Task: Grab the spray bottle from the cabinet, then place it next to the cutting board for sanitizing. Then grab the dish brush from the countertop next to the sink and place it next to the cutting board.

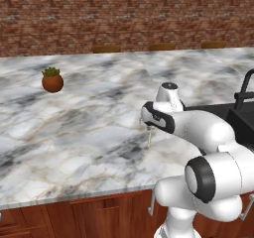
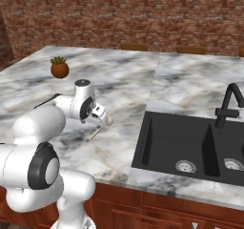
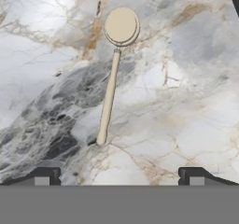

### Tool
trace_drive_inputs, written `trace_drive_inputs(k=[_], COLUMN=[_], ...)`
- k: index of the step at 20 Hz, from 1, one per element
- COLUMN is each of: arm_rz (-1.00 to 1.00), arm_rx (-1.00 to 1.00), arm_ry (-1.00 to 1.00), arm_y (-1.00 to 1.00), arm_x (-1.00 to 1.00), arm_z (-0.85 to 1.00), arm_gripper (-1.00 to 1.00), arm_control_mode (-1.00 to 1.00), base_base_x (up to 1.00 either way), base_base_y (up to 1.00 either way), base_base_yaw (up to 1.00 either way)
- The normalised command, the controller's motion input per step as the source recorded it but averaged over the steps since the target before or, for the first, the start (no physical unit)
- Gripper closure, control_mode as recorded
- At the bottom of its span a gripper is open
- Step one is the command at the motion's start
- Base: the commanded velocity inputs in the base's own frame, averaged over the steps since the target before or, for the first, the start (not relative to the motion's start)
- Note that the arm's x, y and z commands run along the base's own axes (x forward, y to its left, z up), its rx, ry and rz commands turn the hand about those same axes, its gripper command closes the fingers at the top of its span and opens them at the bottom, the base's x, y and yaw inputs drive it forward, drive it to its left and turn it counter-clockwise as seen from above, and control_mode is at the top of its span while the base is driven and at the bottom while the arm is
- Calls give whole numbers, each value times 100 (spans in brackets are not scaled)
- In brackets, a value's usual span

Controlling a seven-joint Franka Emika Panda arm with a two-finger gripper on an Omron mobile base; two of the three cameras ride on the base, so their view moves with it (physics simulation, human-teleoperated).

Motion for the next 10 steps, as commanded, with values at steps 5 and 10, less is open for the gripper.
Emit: trace_drive_inputs(k=[5, 10], arm_rz=[0, 0], arm_rx=[-1, -1], arm_ry=[3, 2], arm_y=[0, 0], arm_x=[36, 34], arm_z=[-41, -38], arm_gripper=[-100, -100], arm_control_mode=[-100, -100], base_base_x=[0, 0], base_base_y=[0, 0], base_base_yaw=[0, 0])
